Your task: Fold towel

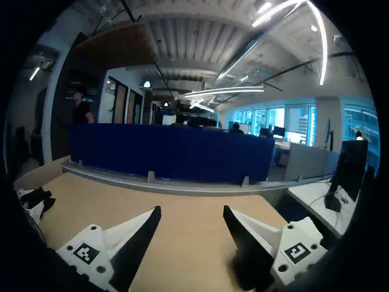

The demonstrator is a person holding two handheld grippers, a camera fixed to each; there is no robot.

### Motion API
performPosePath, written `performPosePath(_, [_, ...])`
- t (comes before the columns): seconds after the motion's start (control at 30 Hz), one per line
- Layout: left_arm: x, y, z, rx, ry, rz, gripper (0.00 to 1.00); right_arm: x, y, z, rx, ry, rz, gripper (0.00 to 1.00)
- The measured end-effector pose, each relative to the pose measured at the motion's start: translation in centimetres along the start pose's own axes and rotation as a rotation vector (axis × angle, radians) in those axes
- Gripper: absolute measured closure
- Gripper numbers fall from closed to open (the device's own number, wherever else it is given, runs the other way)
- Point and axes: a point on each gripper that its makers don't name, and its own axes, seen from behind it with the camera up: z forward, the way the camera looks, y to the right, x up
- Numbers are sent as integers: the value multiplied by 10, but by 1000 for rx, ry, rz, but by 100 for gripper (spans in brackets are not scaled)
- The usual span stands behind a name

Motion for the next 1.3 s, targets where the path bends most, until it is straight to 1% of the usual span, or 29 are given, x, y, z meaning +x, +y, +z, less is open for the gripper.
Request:
performPosePath(0.3, [-32,-3,4,9,13,-22,12,-17,-12,4,8,3,-15,1])
performPosePath(0.57, [-53,-5,6,16,15,-50,12,-27,-18,10,18,4,-18,1])
performPosePath(0.9, [-55,-9,4,23,41,-72,12,-32,-26,17,35,4,-27,1])
performPosePath(1.1, [-55,-12,1,32,45,-87,12,-34,-23,20,33,5,-18,1])
performPosePath(1.3, [-57,-12,-2,30,46,-109,12,-34,-18,20,32,10,-14,1])
